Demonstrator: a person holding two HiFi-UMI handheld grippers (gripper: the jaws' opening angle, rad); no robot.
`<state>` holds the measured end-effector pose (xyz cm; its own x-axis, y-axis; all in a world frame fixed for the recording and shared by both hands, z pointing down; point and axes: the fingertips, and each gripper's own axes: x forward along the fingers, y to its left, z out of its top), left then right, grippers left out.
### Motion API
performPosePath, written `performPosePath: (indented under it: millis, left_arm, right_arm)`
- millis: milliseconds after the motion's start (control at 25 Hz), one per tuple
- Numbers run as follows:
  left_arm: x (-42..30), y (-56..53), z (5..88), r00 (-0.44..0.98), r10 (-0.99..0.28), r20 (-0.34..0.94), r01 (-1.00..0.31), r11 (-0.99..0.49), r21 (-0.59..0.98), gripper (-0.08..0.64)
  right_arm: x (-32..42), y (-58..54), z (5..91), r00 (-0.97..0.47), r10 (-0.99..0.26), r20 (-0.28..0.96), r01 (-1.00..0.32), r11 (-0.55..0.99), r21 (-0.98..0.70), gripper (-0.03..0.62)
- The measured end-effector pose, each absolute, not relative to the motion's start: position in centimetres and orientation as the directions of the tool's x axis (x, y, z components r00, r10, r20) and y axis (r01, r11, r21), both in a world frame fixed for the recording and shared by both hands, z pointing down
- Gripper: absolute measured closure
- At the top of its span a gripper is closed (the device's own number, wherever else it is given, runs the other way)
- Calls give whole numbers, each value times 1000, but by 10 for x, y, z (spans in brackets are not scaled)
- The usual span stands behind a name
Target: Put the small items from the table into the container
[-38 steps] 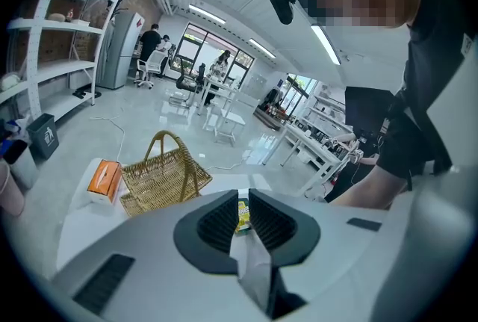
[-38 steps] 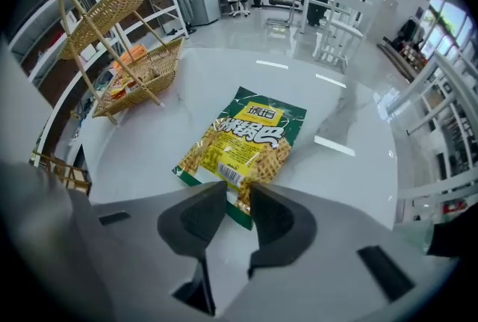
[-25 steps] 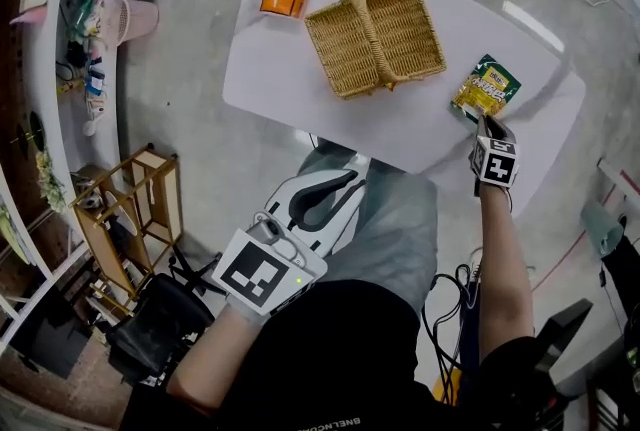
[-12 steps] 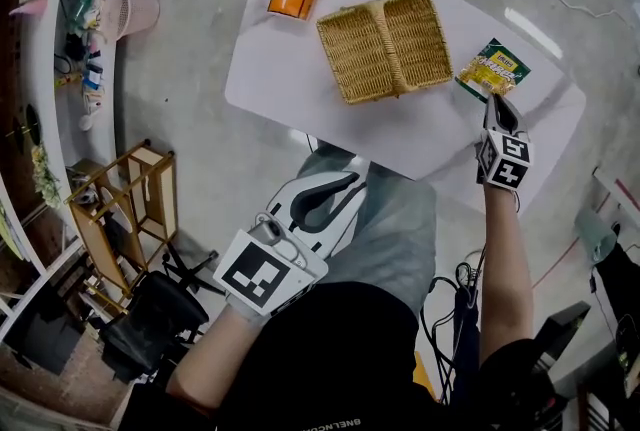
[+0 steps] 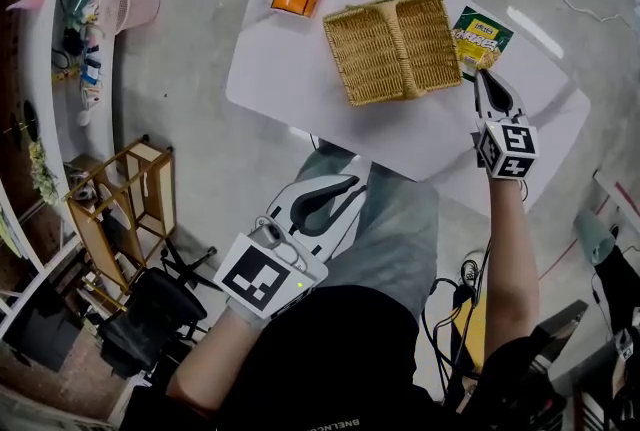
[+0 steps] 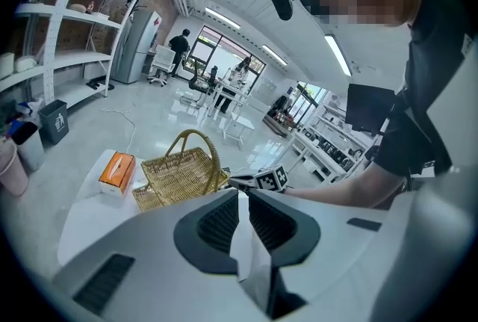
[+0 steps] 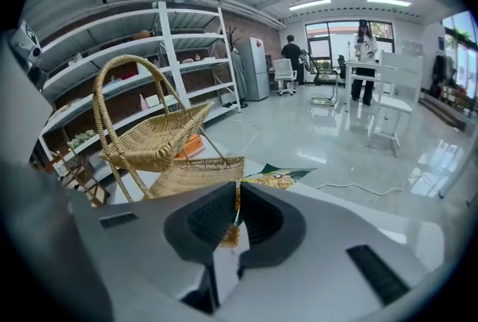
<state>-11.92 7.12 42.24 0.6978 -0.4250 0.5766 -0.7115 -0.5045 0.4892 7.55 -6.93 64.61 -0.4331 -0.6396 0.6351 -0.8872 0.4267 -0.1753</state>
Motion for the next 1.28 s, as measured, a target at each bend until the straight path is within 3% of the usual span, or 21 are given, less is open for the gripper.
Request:
performPosePath:
  millis: [400, 800, 1280]
  left_arm:
    - [-134, 72, 428, 689, -428, 585, -722, -479, 500, 515]
    - [-144, 76, 439, 679, -430, 595, -732, -462, 501, 515]
    - [-144, 81, 441, 678, -431, 595, -733, -457, 504, 515]
  right_arm:
    - [31, -59, 666, -623, -492, 608, -757, 575, -310, 571]
    - [3, -48, 703, -657, -397, 641, -739, 505, -445, 572]
    - [-9, -53, 690, -754, -428, 499, -647, 349, -678, 561]
